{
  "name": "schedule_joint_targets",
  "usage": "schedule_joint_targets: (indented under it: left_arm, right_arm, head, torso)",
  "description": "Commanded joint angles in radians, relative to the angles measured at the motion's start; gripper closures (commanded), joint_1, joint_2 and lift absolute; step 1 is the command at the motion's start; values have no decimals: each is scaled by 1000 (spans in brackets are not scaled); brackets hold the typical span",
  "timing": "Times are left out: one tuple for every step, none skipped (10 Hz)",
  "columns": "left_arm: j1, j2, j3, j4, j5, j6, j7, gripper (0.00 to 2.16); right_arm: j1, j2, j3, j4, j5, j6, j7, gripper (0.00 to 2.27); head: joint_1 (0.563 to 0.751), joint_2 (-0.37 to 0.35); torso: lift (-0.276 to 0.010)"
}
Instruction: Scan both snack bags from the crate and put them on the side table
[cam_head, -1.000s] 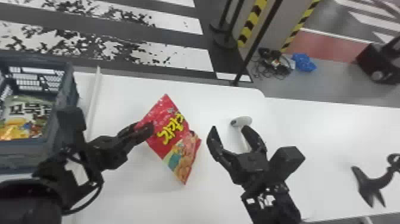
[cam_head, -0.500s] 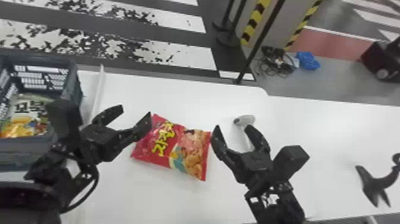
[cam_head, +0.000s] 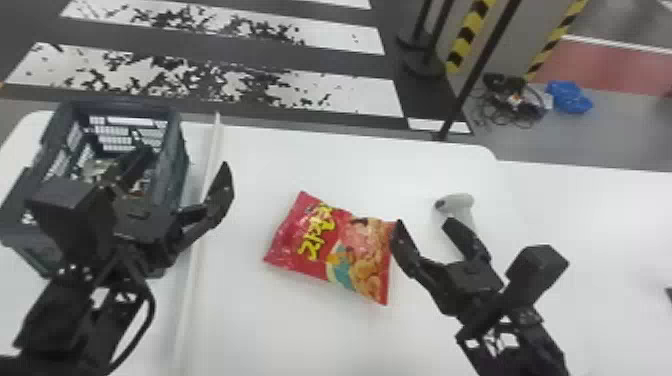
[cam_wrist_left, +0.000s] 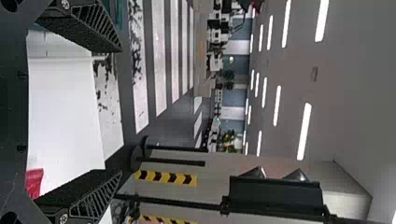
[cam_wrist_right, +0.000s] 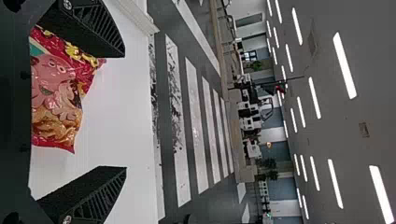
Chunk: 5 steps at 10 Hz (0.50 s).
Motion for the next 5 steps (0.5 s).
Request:
schedule_joint_targets:
  left_arm:
    - [59,5,58,-41,2,-36,10,76]
    - [100,8,95,-66,14,-70,13,76]
    - [139,8,119,-90,17,-107,22,76]
    - [159,10,133,-101,17,-125,36,76]
    - [175,10,150,-110,20,-125,37,76]
  right_arm:
    - [-43,1,-16,17,-14,115,35,63]
    - [-75,1,-27,40,-19,161,52,63]
    - [-110,0,-36,69,-20,222,69,63]
    - [-153,-2,-48,104,-28,268,89,63]
    - [-205,-5,-74,138,-42,357,113,63]
  head:
    - [695,-153]
    - [695,-114]
    - [695,-82]
    - [695,-70]
    - [695,-48]
  torso:
    - [-87]
    - [-87]
    - [-87]
    - [-87]
    - [-87]
